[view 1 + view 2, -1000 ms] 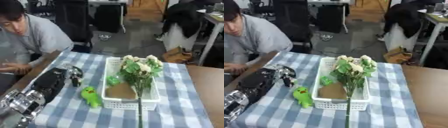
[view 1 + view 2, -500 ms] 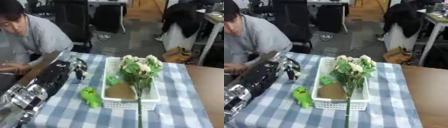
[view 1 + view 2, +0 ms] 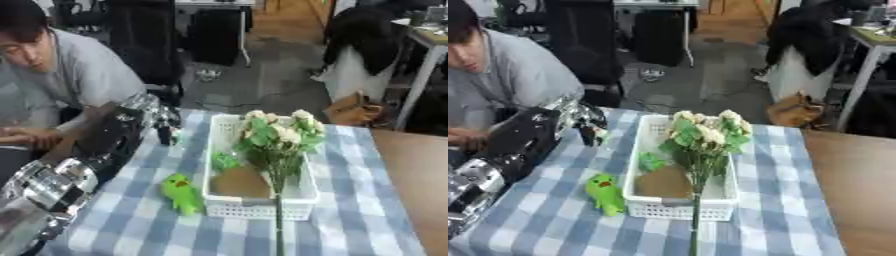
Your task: Pick up objects on the table and place them in the box.
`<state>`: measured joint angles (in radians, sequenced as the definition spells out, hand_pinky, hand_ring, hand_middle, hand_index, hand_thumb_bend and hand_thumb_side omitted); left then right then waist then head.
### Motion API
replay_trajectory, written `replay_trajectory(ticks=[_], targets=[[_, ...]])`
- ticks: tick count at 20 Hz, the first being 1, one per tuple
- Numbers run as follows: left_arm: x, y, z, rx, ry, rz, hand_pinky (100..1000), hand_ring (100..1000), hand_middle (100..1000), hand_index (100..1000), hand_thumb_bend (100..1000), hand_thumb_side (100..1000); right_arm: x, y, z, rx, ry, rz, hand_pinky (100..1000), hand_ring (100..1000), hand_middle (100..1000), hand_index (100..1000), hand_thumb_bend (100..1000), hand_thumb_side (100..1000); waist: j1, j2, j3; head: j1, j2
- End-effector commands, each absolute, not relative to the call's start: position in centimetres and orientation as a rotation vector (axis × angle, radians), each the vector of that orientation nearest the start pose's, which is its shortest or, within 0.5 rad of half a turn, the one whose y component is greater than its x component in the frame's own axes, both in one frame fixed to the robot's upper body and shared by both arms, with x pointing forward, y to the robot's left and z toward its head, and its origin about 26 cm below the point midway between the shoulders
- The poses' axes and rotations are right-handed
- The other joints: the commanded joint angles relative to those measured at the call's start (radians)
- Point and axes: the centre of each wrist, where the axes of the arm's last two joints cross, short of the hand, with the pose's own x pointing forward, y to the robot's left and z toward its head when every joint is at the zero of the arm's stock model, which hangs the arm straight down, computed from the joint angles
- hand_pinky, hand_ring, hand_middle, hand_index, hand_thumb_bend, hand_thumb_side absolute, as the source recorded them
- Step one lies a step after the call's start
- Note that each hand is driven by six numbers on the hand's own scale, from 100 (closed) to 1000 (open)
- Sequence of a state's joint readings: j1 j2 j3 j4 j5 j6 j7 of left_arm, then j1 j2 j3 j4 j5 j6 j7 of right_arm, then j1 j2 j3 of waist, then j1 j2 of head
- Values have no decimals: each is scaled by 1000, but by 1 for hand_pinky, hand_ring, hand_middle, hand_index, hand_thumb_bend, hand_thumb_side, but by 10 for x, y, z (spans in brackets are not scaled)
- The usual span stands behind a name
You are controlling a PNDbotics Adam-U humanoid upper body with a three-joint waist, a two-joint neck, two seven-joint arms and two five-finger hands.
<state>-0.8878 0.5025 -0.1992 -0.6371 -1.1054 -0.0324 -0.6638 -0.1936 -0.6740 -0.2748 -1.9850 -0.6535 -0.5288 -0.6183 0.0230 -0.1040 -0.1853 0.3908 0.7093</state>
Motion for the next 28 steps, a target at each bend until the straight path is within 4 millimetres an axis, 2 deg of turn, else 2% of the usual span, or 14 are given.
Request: replay_trajectory(ticks=[1,5,8,15,20,24,28], targets=[[480,334,157,823,-689,-1532,100,100,198,443,100,187,270,-374,263,89,3371,833,735,750,689,675,100,473,9,-18,-1,-13,1],[485,308,184,827,-789,-1552,100,100,197,441,100,191,271,-373,263,86,3372,835,735,750,689,675,100,473,9,-19,-5,-16,1],[488,292,197,831,-826,-1574,100,100,197,441,100,188,271,-373,263,82,3373,838,735,750,689,675,100,473,9,-20,-8,-13,-1],[492,261,206,821,-875,-1641,100,100,199,443,100,185,271,-372,264,74,3373,843,736,750,689,675,100,473,8,-22,-13,7,-4],[494,241,197,801,-868,-1690,100,100,200,445,100,180,271,-372,264,70,3371,849,735,749,689,674,100,473,6,-22,-16,24,-11],[496,235,184,792,-843,-1711,100,100,201,445,100,176,272,-372,265,63,3369,855,735,749,689,674,100,473,6,-22,-18,26,-14],[496,233,157,766,-761,-1749,100,100,206,449,100,163,272,-371,265,57,3366,859,736,749,689,674,100,472,5,-21,-20,27,-16]])
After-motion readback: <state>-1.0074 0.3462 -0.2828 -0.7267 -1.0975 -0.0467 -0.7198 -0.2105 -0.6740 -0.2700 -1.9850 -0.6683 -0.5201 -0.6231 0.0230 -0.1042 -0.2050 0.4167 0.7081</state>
